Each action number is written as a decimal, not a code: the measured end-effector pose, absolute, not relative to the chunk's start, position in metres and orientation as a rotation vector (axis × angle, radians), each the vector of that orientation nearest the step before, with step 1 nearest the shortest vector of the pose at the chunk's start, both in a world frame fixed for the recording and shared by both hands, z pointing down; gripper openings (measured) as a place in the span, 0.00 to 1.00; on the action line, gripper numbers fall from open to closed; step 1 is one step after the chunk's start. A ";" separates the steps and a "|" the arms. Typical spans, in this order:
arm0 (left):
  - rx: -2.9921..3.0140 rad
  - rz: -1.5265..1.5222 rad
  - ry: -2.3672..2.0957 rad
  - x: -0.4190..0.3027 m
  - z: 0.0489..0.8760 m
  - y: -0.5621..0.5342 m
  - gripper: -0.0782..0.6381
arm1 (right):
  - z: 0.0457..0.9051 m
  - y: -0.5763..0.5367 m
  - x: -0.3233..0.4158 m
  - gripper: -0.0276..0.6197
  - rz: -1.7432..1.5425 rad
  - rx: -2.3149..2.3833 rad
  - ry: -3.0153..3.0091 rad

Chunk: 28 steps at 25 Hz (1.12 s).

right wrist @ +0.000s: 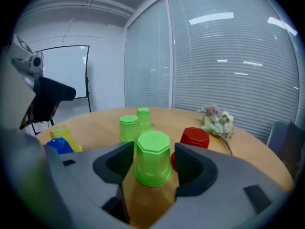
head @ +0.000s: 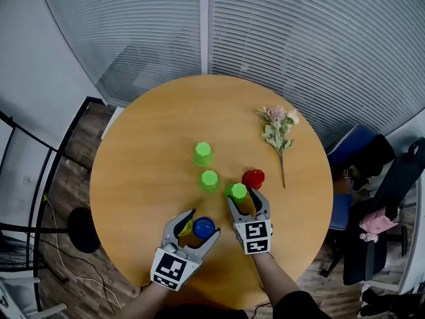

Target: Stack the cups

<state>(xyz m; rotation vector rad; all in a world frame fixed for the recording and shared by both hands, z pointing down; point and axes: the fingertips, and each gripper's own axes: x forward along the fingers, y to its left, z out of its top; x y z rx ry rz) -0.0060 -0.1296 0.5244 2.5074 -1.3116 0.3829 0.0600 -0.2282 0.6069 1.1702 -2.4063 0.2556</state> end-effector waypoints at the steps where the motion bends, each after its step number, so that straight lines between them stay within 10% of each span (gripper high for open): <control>1: 2.509 0.383 -1.314 -0.006 0.525 -0.129 0.53 | 0.608 -0.230 0.061 0.41 0.256 1.170 -2.401; 28: 2.464 0.296 -1.355 -0.049 0.519 -0.081 0.53 | 0.596 -0.103 0.054 0.39 0.277 1.145 -2.398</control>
